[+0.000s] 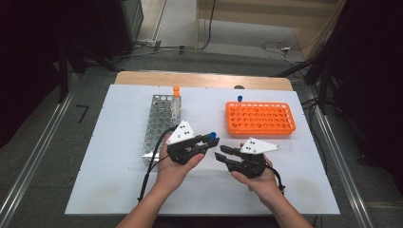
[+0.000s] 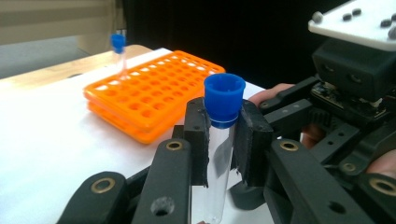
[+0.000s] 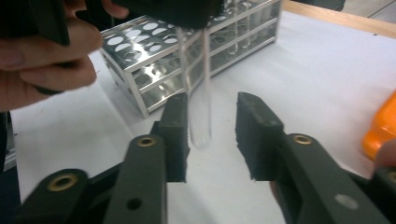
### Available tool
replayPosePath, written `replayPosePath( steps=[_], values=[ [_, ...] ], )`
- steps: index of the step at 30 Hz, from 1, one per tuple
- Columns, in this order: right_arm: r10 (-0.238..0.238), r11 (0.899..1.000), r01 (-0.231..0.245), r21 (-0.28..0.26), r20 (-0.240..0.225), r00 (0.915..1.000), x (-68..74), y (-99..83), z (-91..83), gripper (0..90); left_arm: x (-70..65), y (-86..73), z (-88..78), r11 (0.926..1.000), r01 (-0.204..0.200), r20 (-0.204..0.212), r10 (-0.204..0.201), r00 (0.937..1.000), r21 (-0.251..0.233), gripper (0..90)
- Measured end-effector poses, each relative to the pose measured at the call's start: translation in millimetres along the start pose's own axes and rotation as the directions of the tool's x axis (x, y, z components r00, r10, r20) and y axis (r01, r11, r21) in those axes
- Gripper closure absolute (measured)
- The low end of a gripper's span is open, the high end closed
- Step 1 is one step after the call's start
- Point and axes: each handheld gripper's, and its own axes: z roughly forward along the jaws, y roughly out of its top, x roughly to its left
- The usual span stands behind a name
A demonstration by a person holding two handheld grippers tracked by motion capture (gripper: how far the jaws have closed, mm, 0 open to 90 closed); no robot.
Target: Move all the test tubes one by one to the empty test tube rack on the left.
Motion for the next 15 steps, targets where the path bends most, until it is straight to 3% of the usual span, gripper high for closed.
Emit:
replayPosePath(
  steps=[7, 12, 15],
  values=[
    [0.021, 0.999, -0.021, -0.027, 0.008, 0.9997, -21.3, -3.9, -13.2, 36.2, 23.5, 7.5, -12.7, 0.9995, 0.017, -0.07, -0.019, 0.9973, -0.025, 76.8],
    [0.05, 0.998, -0.048, -0.032, 0.033, 0.9982, -36.1, -7.9, -18.7, 15.6, 43.5, 14.6, -23.8, 0.9984, 0.028, -0.139, -0.034, 0.9897, -0.049, 76.8],
    [0.054, 0.998, -0.052, -0.04, 0.054, 0.9971, -42.4, -10.9, -20.6, 8.1, 55.2, 18.4, -29.5, 0.998, 0.022, -0.182, -0.033, 0.9828, -0.058, 76.8]
  ],
)
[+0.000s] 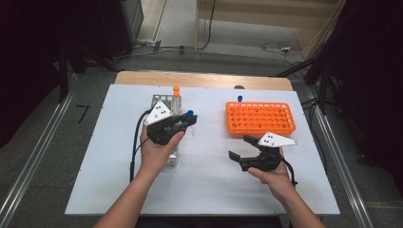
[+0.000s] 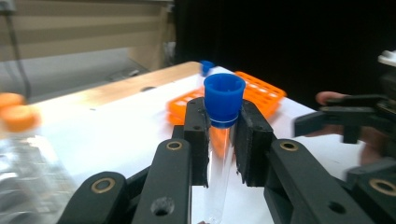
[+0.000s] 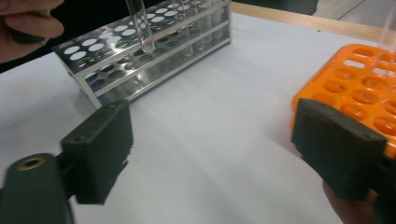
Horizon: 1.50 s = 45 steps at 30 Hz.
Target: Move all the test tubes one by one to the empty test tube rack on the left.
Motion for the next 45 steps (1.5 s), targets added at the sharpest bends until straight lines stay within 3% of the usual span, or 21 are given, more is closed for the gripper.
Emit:
replayPosePath(
  steps=[7, 13, 19, 25, 28, 32, 35, 39, 45],
  values=[
    [0.003, 1.0, -0.002, -0.003, 0.027, 0.9996, -8.5, -4.3, -2.4, 5.3, 26.7, 2.3, -4.2, 0.9996, 0.021, -0.097, -0.023, 0.995, -0.019, 76.8],
    [-0.004, 1.0, 0.005, -0.011, 0.03, 0.9995, -8.9, -4.5, -3.4, 5.3, 41.1, -1.2, -2.9, 0.9994, 0.028, -0.169, -0.031, 0.9851, -0.022, 76.8],
    [-0.011, 1.0, 0.011, -0.012, 0.024, 0.9996, -8.8, -4.7, -3.6, 5.3, 47.9, -3.3, -1.7, 0.9996, 0.014, -0.238, -0.019, 0.9712, -0.025, 76.8],
    [-0.003, 1.0, 0.004, -0.011, 0.028, 0.9996, -10.0, -5.1, -4.4, 5.3, 49.2, -7.2, 2.3, 0.9998, 0.016, -0.251, -0.012, 0.968, 0.012, 76.7],
    [0.001, 1.0, 0.0, -0.013, 0.031, 0.9995, -10.5, -5.2, -4.5, 5.3, 49.8, -10.2, 4.2, 0.9993, 0.023, -0.243, -0.014, 0.9698, 0.031, 73.7],
    [-0.002, 1.0, 0.002, -0.012, 0.033, 0.9995, -11.5, -5.0, -4.2, 5.4, 47.6, -12.5, 4.1, 0.9984, 0.036, -0.233, -0.024, 0.9721, 0.045, 56.1],
    [0.004, 1.0, -0.003, -0.013, 0.037, 0.9993, -13.5, -4.6, -3.8, 5.4, 44.4, -12.5, -0.4, 0.9978, 0.051, -0.211, -0.042, 0.9766, 0.041, 46.2],
    [0.011, 1.0, -0.01, -0.017, 0.048, 0.9988, -18.6, -2.8, -2.5, 5.5, 36.8, -12.7, -9.3, 0.9964, 0.077, -0.169, -0.07, 0.9831, 0.035, 25.9],
    [0.026, 0.999, -0.024, -0.025, 0.075, 0.9968, -25.9, 2.5, 1.0, 5.7, 20.5, -16.2, -25.0, 0.9963, 0.085, -0.115, -0.083, 0.9899, 0.014, 11.7]
  ],
)
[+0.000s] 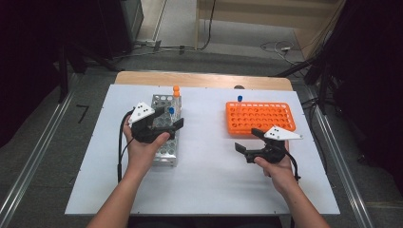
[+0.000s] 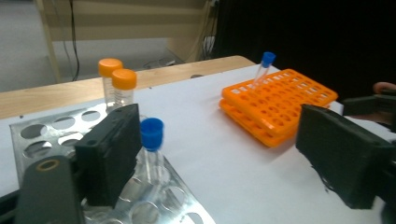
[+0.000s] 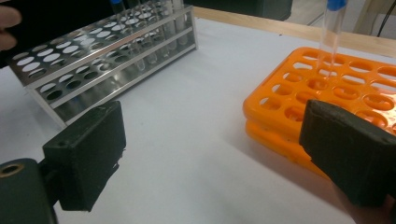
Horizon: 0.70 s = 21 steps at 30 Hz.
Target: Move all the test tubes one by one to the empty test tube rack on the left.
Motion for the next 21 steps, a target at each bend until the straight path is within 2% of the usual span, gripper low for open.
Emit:
replayPosePath(
  steps=[4, 11, 19, 21],
  values=[
    [0.002, 1.0, -0.002, 0.01, 0.016, 0.9999, -4.1, 3.3, 5.2, 5.8, -8.0, -6.9, -8.2, 0.9999, 0.012, 0.024, -0.012, 0.9996, 0.002, 6.8],
    [0.017, 0.999, -0.019, 0.03, 0.056, 0.9983, -15.5, 10.5, 18.1, 6.2, -19.5, -18.9, -17.7, 0.9999, 0.009, 0.062, -0.01, 0.998, 0.006, 1.7],
    [0.036, 0.999, -0.039, 0.034, 0.1, 0.9943, -28.9, 23.1, 32.7, 7.3, -23.6, -33.3, -24.4, 0.9999, 0.004, 0.09, -0.005, 0.9959, 0.016, 0.0],
    [0.041, 0.998, -0.045, 0.033, 0.111, 0.9929, -32.4, 26.1, 36.8, 8.6, -24.3, -35.2, -26.3, 0.9997, 0.02, 0.103, -0.021, 0.9944, 0.011, 0.0]
  ],
)
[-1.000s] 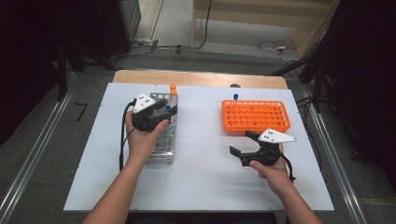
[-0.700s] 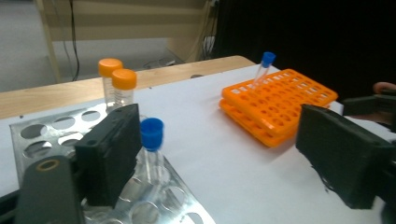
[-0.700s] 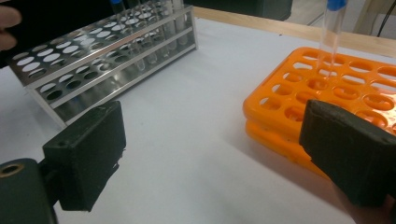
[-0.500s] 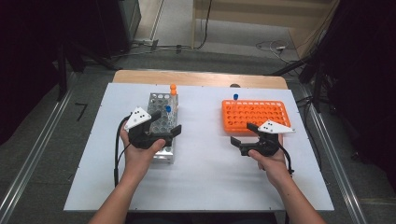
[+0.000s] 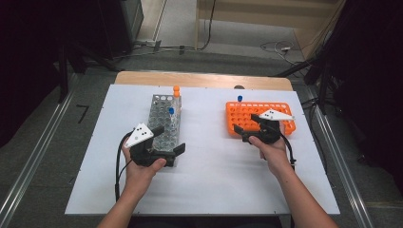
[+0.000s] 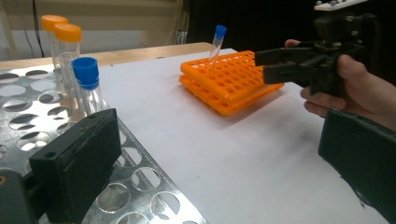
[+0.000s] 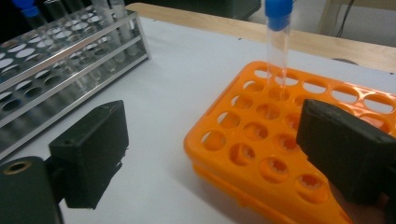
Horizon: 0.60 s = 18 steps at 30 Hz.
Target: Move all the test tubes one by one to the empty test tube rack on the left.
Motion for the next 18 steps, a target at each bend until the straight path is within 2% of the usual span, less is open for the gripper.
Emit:
replayPosePath(
  steps=[10, 14, 18],
  values=[
    [0.027, 1.0, -0.028, 0.011, 0.054, 0.9982, -11.5, 12.5, 27.2, 15.4, -3.9, -8.2, -1.9, 1.0, -0.001, 0.014, 0.001, 0.9999, 0.01, 0.0],
    [0.042, 0.999, -0.042, 0.004, 0.086, 0.9955, -15.2, 14.4, 38.7, 20.9, -4.0, -8.8, -2.4, 1.0, -0.001, 0.01, 0.001, 0.9999, 0.008, 0.0],
    [0.056, 0.998, -0.059, 0.021, 0.113, 0.992, -17.3, 17.6, 49.2, 27.0, -4.1, -9.2, -3.0, 1.0, 0.004, 0.014, -0.004, 0.9999, 0.005, 0.0]
  ],
)
